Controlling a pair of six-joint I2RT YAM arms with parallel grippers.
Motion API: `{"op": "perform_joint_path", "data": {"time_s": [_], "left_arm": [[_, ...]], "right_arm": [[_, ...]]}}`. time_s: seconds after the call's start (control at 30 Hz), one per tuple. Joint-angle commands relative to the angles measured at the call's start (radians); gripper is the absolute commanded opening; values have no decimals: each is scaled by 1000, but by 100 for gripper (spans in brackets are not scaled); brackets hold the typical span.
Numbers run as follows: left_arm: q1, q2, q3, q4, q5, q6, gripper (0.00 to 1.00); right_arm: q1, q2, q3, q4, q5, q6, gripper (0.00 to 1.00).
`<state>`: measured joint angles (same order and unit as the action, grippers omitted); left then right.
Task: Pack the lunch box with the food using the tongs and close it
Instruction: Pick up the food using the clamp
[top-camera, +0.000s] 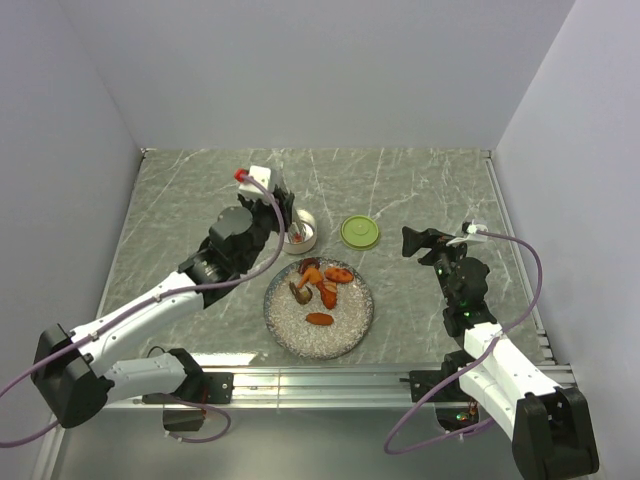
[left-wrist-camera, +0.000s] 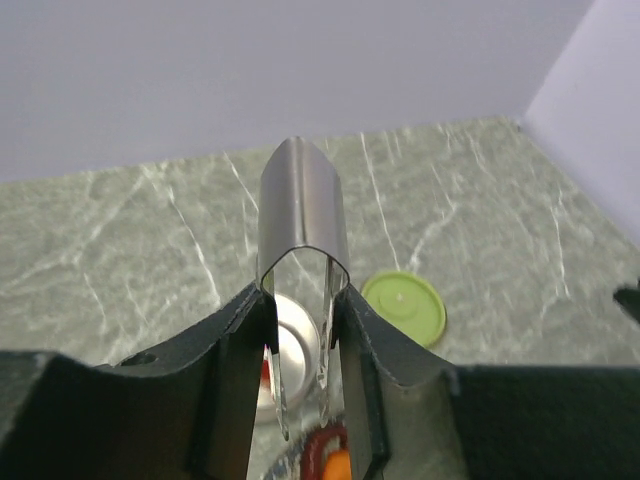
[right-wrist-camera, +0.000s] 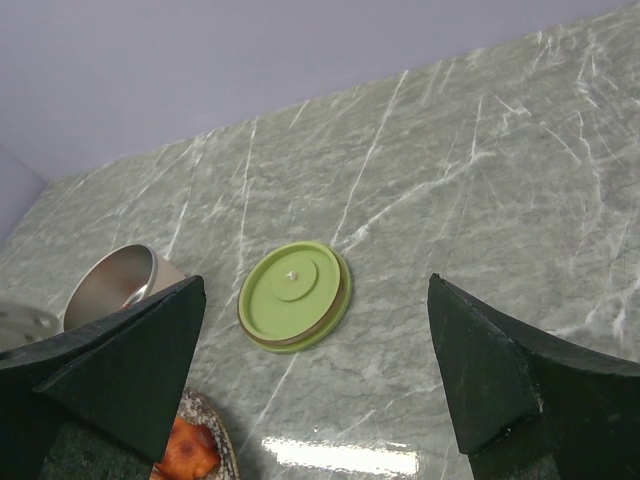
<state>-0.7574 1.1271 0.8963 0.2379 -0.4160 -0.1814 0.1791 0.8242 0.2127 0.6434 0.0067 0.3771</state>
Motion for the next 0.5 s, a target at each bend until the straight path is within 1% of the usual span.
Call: {"op": "perform_joint_path", "data": {"time_s": [0.0,0.1,0.17,0.47], "left_arm": [[-32,-32,-62,-9,28,-26,39],[-48,-36,-115,11,52,-33,40],[-48,-27,-141,26,42,-41,40],[-48,-26,-203,103,62,-32,41]], "right_arm": [[2,-5,40,38,-4,-6,98],[3,-5,39,38,-4,-4,98],[2,-7,39,38,-4,-3,98],[3,-13,34,35,-4,-4,98]]}}
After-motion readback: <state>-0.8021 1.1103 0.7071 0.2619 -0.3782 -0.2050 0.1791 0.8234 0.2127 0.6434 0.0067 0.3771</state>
